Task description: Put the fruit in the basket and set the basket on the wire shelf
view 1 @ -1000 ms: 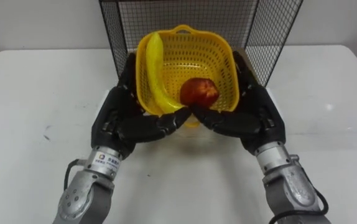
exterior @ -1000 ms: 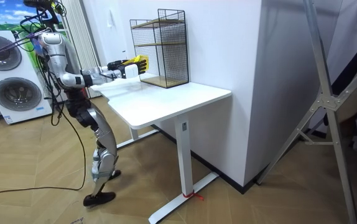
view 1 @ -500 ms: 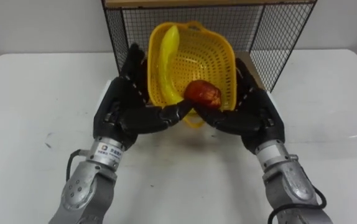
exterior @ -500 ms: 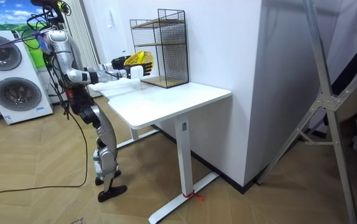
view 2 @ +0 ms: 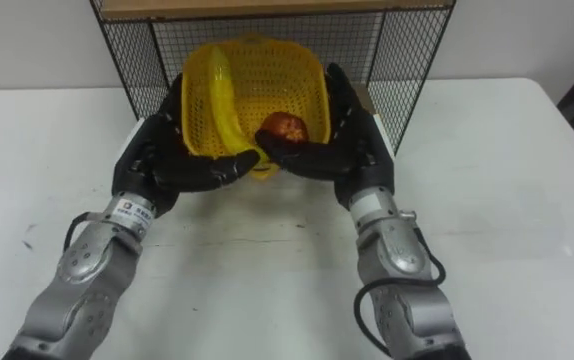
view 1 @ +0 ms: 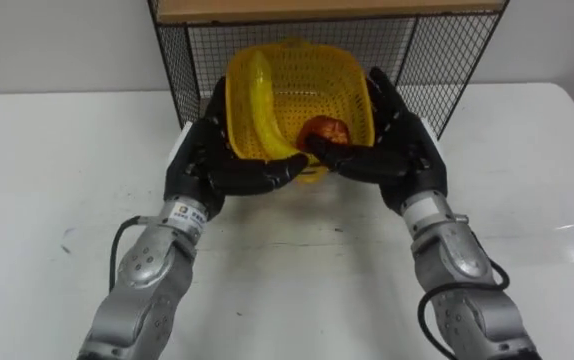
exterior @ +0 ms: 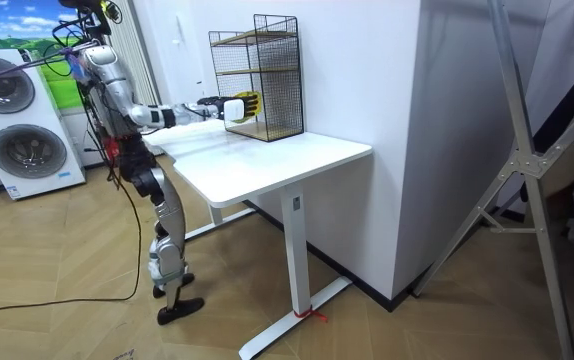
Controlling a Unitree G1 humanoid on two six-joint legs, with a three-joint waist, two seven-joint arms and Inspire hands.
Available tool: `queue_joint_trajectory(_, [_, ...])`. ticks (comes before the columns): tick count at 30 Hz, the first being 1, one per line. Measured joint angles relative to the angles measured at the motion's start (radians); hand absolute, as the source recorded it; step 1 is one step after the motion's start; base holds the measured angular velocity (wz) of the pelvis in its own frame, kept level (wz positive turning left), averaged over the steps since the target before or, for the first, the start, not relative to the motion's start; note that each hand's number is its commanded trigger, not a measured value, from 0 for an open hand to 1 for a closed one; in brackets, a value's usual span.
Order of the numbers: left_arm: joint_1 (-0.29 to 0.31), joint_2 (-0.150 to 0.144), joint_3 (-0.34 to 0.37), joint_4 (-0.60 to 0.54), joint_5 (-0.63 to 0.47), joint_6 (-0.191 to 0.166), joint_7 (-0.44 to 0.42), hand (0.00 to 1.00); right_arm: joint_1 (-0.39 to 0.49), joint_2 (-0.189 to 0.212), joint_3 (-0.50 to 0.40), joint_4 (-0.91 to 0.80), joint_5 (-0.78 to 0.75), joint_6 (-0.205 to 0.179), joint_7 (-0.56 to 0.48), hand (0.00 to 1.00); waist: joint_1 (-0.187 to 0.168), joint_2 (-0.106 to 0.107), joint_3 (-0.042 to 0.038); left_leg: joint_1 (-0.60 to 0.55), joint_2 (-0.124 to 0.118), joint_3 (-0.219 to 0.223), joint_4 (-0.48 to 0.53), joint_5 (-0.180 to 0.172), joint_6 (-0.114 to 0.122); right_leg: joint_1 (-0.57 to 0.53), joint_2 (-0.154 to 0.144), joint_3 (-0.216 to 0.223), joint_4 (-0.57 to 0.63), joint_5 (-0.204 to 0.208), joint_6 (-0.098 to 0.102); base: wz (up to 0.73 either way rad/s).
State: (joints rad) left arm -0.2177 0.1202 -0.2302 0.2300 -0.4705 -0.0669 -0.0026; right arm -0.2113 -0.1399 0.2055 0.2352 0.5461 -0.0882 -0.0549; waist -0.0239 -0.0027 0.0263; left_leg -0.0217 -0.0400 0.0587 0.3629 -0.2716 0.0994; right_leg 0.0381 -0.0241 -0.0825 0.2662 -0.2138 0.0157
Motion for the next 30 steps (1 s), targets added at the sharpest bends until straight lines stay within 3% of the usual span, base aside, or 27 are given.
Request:
queue_joint_trajectory(3, [-0.067,-0.006,0.014,0.079,-0.009,0.038,0.017,0.00,-0.047,0.001,-0.001,0.050,-0.004,0.039,-0.004,0.00,-0.005,0.000,-0.0003,0.020,0.000,-0.001,-0.014,0.001,-0.001,0.023,-0.001,0.001,-0.013,0.000,0.000,0.00])
queue_joint_trajectory(6, [-0.083,-0.018,0.023,0.102,-0.008,0.070,0.028,0.00,-0.066,0.004,-0.002,0.079,-0.003,0.063,-0.018,0.00,-0.005,0.000,-0.0003,0.035,0.000,-0.001,-0.026,0.003,-0.004,0.028,-0.004,0.001,-0.020,0.000,0.000,-0.04])
queue_joint_trajectory(10, [-0.141,-0.029,0.020,0.182,-0.027,0.091,0.036,0.00,-0.119,0.003,-0.001,0.147,0.007,0.087,-0.039,0.00,-0.002,0.000,-0.0002,0.038,0.002,-0.002,-0.024,0.003,-0.004,0.017,-0.007,-0.001,0.020,-0.010,-0.002,-0.05])
queue_joint_trajectory(12, [-0.184,-0.031,0.020,0.239,-0.049,0.104,0.048,0.00,-0.135,0.005,-0.001,0.157,0.001,0.097,-0.065,0.00,0.003,-0.005,0.0024,0.049,-0.004,-0.001,-0.022,0.002,-0.004,-0.050,-0.022,-0.001,0.188,-0.037,0.008,0.02])
queue_joint_trajectory(15, [-0.193,-0.032,0.010,0.252,-0.063,0.106,0.053,0.00,-0.139,0.001,0.000,0.163,0.004,0.112,-0.079,0.00,0.004,-0.012,0.0086,0.081,-0.016,-0.023,-0.022,0.002,-0.004,-0.139,-0.044,0.002,0.387,-0.055,0.026,0.05])
queue_joint_trajectory(16, [-0.197,-0.029,0.008,0.269,-0.066,0.104,0.053,0.00,-0.149,0.004,0.000,0.183,0.012,0.111,-0.077,0.00,0.004,-0.024,0.0127,0.081,-0.026,-0.061,0.000,0.001,-0.007,-0.160,-0.044,0.016,0.349,-0.060,0.026,0.00])
queue_joint_trajectory(17, [-0.206,-0.022,0.009,0.290,-0.067,0.105,0.053,0.00,-0.167,0.013,0.000,0.211,0.031,0.111,-0.076,0.00,0.002,-0.039,0.0192,0.069,-0.039,-0.080,0.028,-0.010,-0.019,-0.163,-0.049,0.026,0.238,-0.023,0.007,0.18])
queue_joint_trajectory(18, [-0.212,-0.020,0.013,0.310,-0.067,0.106,0.053,0.00,-0.175,0.017,0.001,0.229,0.039,0.112,-0.075,0.00,-0.008,-0.037,0.0203,0.064,-0.038,-0.091,0.042,-0.023,-0.025,-0.158,-0.053,0.009,0.236,-0.027,-0.009,0.42])
queue_joint_trajectory(20, [-0.241,-0.027,0.013,0.377,-0.072,0.125,0.052,0.00,-0.187,0.023,0.003,0.295,0.041,0.114,-0.076,0.00,-0.016,-0.025,0.0192,0.047,-0.021,-0.091,0.053,-0.034,-0.029,-0.152,-0.051,-0.034,0.233,-0.020,-0.021,0.45])
queue_joint_trajectory(23, [-0.282,-0.027,0.046,0.418,-0.088,0.143,0.051,0.00,-0.216,0.018,-0.004,0.332,0.036,0.156,-0.076,0.00,-0.013,-0.020,0.0176,0.034,-0.011,-0.088,0.052,-0.036,-0.033,-0.160,-0.043,-0.041,0.228,-0.015,-0.029,0.11])
queue_joint_trajectory(30, [-0.294,-0.033,0.069,0.468,-0.092,0.173,0.051,0.00,-0.276,0.020,-0.001,0.392,0.041,0.156,-0.075,0.00,-0.019,0.010,0.0035,0.060,0.000,-0.094,0.033,-0.037,-0.037,-0.117,-0.027,-0.048,0.194,0.000,-0.034,0.02])
